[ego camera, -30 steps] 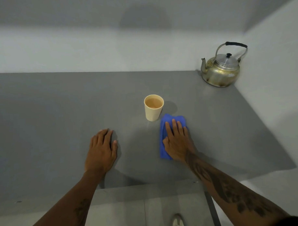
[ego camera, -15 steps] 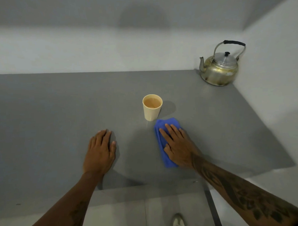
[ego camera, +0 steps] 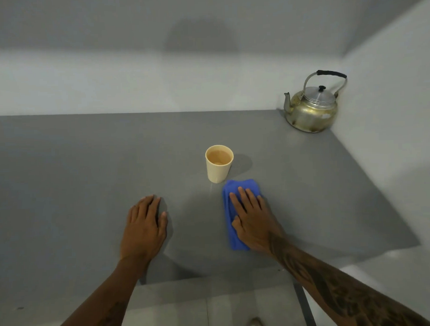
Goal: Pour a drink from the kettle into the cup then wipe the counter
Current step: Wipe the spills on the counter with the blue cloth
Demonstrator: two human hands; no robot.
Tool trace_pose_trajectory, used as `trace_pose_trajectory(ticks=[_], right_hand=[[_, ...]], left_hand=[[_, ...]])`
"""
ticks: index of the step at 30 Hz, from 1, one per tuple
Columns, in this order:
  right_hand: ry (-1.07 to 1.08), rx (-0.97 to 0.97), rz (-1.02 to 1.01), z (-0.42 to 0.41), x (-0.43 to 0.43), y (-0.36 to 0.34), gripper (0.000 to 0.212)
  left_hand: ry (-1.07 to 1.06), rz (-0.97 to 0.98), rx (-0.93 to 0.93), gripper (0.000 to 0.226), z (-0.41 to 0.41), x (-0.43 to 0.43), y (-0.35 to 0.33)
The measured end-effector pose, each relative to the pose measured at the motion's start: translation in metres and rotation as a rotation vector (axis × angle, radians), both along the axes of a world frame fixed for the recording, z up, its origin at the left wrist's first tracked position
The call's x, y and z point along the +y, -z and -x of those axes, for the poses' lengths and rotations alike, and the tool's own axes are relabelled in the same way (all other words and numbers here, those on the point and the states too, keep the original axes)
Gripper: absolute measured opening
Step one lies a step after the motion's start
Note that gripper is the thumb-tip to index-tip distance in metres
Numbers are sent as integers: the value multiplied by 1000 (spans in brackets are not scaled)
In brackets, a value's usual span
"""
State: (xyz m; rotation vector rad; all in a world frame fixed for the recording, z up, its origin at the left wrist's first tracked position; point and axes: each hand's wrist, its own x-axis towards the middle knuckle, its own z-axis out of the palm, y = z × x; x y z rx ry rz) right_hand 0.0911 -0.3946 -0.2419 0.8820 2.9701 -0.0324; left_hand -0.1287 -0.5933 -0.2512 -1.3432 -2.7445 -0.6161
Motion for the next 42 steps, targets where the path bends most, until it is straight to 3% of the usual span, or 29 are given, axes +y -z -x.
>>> trace_pose_trajectory(ticks=[11,15,18,22,25,30,36,42], right_hand=[[39,-107,80,-14,65,-14,79],[70,29,246,-9,79,-38,82],[98,118,279,-8,92,-60,69],[95,-1,318,-2,104,-68,67],[101,-84,342,1,112,-60,60],[138,-118,395,8,117,-53,59],[339,103,512,21,127,-59,62],[337,-37,542,28,125,-97,34]], left_hand=[[-26,26,-62,63,0,-3,-4],[-182,5,-184,60,-21,14,-29],[-179,-116,-273,42,-78,43,-37],[-80,7,-356,44,-171,96,-44],[-31,37,-334,32,-208,123,-54],[-136,144,-263,41,-218,143,-38],[-169,124,-319,41,-216,147,-31],[-297,77,-391,59,-216,149,-41]])
